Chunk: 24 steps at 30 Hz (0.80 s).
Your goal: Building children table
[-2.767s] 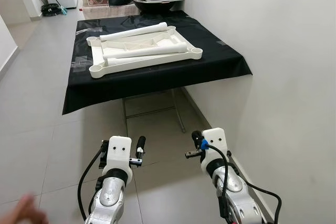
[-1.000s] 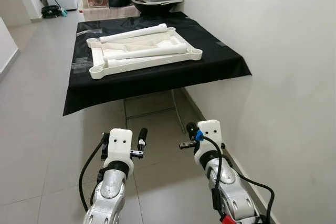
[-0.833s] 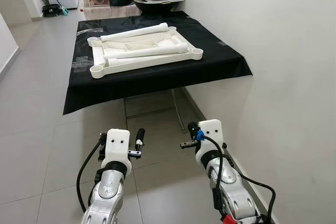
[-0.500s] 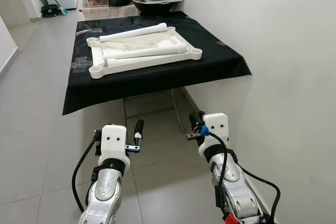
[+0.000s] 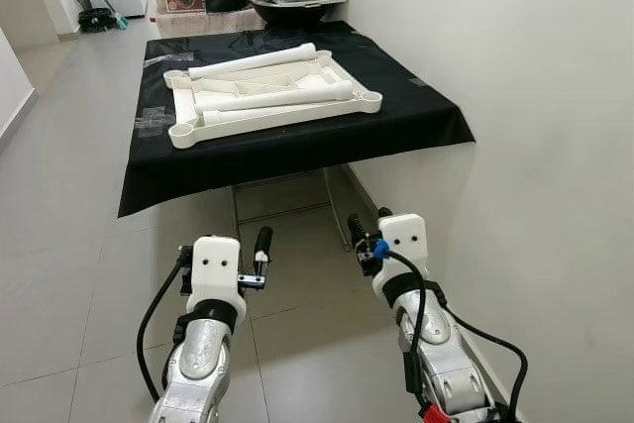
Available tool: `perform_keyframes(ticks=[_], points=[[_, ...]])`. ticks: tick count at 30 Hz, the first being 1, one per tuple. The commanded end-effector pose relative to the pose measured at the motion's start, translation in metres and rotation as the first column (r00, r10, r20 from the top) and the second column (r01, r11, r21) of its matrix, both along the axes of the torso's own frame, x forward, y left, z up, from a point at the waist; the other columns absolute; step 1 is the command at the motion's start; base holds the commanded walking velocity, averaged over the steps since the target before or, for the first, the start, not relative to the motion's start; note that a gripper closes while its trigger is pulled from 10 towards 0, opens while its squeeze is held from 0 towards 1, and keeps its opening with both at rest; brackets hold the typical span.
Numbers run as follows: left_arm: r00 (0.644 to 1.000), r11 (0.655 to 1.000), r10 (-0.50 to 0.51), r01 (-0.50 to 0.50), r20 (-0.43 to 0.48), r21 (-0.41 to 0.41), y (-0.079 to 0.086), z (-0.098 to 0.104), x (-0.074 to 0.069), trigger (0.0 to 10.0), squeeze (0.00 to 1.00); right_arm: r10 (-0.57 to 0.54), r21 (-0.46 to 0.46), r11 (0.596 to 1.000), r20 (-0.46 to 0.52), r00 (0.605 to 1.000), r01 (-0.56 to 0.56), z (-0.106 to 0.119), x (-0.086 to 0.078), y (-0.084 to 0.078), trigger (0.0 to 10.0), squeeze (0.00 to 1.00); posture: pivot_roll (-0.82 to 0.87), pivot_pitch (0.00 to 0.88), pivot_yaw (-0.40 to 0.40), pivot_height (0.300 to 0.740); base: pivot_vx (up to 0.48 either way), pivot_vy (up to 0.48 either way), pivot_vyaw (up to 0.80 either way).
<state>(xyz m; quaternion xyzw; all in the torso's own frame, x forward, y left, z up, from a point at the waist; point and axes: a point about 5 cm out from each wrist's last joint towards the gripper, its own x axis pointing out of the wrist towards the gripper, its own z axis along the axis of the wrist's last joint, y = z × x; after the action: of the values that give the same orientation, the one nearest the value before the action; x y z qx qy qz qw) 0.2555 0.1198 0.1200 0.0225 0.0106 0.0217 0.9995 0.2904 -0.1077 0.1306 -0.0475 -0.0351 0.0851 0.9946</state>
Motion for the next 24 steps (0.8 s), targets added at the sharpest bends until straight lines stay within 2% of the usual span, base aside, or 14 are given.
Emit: perform_keyframes(ticks=[1,7,11,24], points=[[1.0,1.0,-0.006,0.006,-0.003,-0.009,-0.0041,-0.0014,0.0005,10.0,0.0,0.018,-0.001,1.0,-0.005,1.0,-0.018,-0.0033,-0.0005,0.0027,10.0,0.0,0.04,0.0,-0.014,0.74,0.0,0.0,0.79],[1.0,1.0,-0.013,0.013,0.004,-0.003,-0.0049,-0.0004,0.0006,10.0,0.0,0.021,0.014,1.0,-0.006,1.0,-0.021,-0.0032,0.0001,0.0032,10.0,0.0,0.04,0.0,-0.015,0.74,0.0,0.0,0.79],[0.999,0.999,-0.033,0.033,0.007,-0.004,-0.0074,-0.0002,0.0009,10.0,0.0,0.0,0.032,0.999,-0.019,1.0,0.001,-0.0046,0.0018,-0.0002,10.0,0.0,0.04,0.0,-0.015,0.74,0.0,0.0,0.0],[0.999,0.999,-0.046,0.046,0.013,-0.004,-0.0084,-0.0008,0.0011,10.0,0.0,-0.009,0.032,0.999,-0.021,1.0,0.009,-0.0061,0.0029,-0.0011,10.0,0.0,0.04,0.0,-0.013,0.74,0.271,0.0,0.0]])
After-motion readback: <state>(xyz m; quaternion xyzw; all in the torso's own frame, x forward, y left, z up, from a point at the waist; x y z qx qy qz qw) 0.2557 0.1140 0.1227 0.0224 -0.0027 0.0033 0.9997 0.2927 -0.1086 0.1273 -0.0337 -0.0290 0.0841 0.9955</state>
